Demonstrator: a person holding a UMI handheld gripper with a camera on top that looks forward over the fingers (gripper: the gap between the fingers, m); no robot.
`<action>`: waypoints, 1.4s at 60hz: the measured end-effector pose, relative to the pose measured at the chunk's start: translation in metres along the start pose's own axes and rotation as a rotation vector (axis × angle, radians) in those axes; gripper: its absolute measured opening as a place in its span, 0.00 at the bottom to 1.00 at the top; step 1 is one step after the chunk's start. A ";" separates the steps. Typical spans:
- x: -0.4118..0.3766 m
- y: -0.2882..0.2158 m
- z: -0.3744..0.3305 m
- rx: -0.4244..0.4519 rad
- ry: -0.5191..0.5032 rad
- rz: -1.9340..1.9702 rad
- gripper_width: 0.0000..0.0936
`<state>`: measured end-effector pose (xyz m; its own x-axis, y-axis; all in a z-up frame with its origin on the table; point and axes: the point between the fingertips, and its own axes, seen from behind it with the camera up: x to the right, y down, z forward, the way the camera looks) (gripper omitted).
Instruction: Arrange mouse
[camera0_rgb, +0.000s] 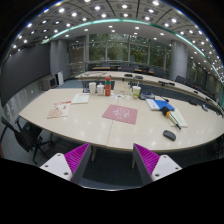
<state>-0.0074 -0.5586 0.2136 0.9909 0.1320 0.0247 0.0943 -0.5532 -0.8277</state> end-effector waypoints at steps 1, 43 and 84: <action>0.014 0.006 0.004 -0.005 0.011 0.001 0.92; 0.402 0.103 0.234 -0.092 0.219 0.082 0.91; 0.426 0.052 0.345 -0.069 0.103 0.045 0.48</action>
<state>0.3867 -0.2468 -0.0122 0.9986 0.0221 0.0490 0.0523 -0.6122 -0.7889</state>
